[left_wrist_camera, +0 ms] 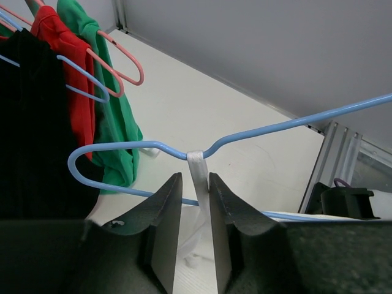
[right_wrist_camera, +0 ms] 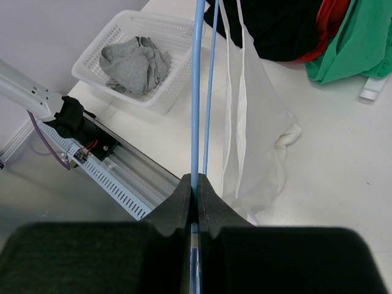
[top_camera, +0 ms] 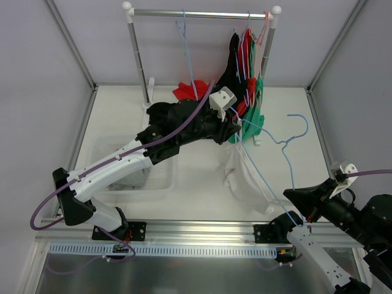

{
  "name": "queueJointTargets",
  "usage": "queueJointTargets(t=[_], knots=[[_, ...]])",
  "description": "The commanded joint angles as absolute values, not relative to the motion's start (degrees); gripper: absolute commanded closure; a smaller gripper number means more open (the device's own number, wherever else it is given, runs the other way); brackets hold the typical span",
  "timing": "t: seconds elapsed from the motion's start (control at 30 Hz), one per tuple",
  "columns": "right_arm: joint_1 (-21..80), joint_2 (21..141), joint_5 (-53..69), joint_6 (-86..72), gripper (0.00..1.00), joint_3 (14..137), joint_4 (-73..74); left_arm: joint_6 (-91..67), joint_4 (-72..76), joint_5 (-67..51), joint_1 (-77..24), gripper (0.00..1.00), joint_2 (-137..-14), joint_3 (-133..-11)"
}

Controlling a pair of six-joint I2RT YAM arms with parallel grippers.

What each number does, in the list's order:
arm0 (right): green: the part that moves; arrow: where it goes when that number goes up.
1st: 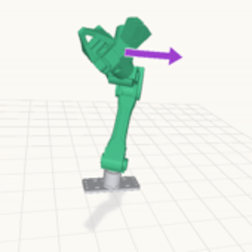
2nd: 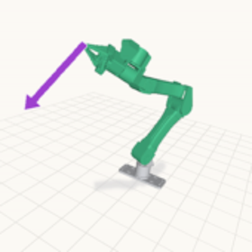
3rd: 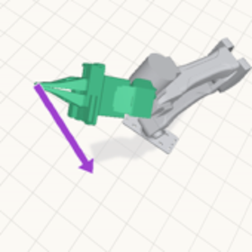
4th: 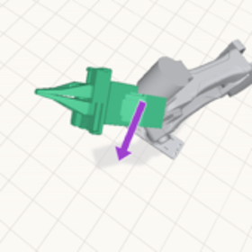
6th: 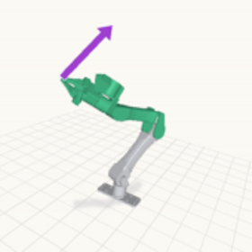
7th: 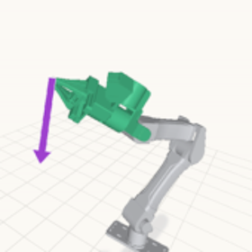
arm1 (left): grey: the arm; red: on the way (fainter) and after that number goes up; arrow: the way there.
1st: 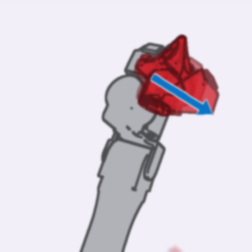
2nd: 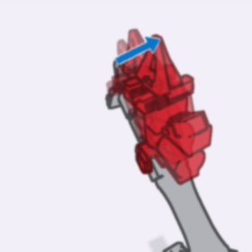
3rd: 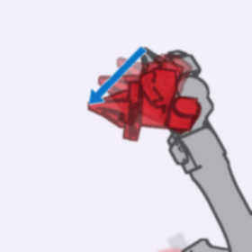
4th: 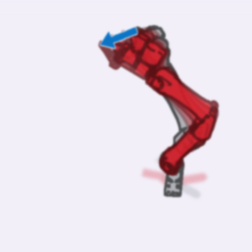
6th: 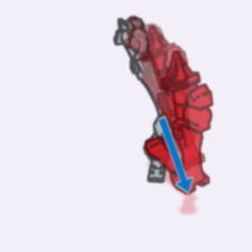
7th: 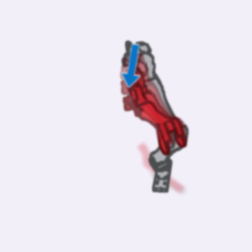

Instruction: Remove the tank top from the hanger

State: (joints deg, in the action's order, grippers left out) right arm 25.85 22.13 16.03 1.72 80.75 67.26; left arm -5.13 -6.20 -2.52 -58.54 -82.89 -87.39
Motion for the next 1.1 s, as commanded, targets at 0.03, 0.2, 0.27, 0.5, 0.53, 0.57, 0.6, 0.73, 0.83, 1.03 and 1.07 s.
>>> queueJointTargets(t=[0.03,0.2,0.27,0.5,0.53,0.57,0.6,0.73,0.83,1.03,1.07], knots=[[25.84,23.03,17.75,1.93,1.00,81.04,63.90,-5.01,-2.81,-2.46,-58.89,0.81,-83.15,-87.72],[25.84,22.85,17.58,2.11,1.00,80.68,63.90,-4.92,-2.72,1.21,-58.89,1.00,-82.00,-86.93],[25.93,22.68,17.67,2.37,1.00,80.25,63.81,-5.10,-2.64,3.33,-58.89,1.00,-81.21,-86.75],[25.84,21.80,20.12,7.38,1.00,77.61,64.34,-9.49,-2.72,21.86,-58.89,1.00,-76.91,-84.99],[25.84,21.45,22.30,8.43,1.00,77.61,64.25,-10.10,-2.72,24.41,-58.89,1.00,-75.43,-84.38],[25.84,21.18,23.28,8.87,1.00,77.69,64.16,-10.89,-2.72,28.96,-58.89,1.00,-74.63,-83.94],[25.93,20.49,24.94,9.40,1.00,77.96,64.25,-11.25,-2.72,30.92,-58.89,1.00,-74.01,-83.07],[25.93,18.12,26.80,11.77,1.00,78.31,63.90,-11.95,-2.99,34.89,-58.27,1.00,-71.11,-82.09],[25.93,16.18,26.98,12.22,1.00,77.70,62.58,-12.13,-3.43,34.37,-57.83,1.00,-70.49,-82.09],[25.93,13.10,21.55,7.39,1.00,73.05,53.74,-12.13,-3.43,18.35,-57.74,1.00,-68.38,-80.42],[25.93,11.44,20.14,6.16,1.00,70.34,51.27,-11.61,-1.77,14.63,-57.74,1.00,-67.94,-79.81]])
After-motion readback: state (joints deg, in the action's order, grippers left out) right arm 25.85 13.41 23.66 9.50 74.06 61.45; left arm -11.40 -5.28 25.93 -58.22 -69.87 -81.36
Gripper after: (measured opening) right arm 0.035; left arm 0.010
